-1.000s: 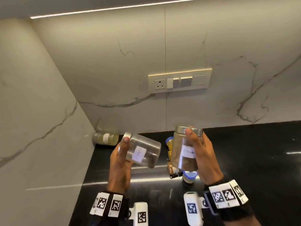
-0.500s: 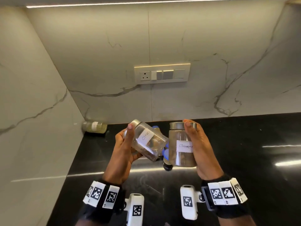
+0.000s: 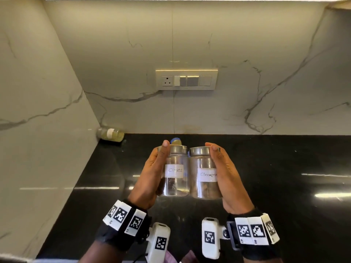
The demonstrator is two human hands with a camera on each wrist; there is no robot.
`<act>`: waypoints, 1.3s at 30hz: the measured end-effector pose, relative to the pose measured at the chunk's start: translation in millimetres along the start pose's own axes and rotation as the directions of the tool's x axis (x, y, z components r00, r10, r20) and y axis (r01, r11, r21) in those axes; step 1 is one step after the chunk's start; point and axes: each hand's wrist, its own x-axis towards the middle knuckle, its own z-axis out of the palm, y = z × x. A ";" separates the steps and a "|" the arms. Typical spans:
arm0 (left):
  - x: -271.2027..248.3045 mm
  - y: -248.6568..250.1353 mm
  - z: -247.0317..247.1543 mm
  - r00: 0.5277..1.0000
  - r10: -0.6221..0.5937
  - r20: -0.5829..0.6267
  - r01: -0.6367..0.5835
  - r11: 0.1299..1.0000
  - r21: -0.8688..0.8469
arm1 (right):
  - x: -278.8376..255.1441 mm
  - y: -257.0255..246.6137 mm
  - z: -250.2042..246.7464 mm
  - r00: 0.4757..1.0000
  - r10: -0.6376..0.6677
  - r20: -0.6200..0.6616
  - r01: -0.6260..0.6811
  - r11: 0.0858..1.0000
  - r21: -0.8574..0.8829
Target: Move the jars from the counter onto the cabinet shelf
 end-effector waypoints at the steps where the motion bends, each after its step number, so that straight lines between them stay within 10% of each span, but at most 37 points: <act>1: -4.9 -0.9 1.5 1.000 0.004 -0.020 -0.004 1.000 0.006 | -2.3 0.9 -0.6 1.000 0.004 0.011 -0.004 1.000 0.000; 34: -24.3 30.5 11.0 0.985 0.169 0.019 -0.170 0.975 0.140 | -17.1 -40.1 19.9 0.989 -0.131 -0.067 0.132 0.991 0.021; 39: -45.1 77.6 21.8 0.843 0.535 0.051 -0.524 0.799 0.293 | -30.5 -87.5 29.2 0.933 -0.359 -0.008 0.359 0.933 -0.036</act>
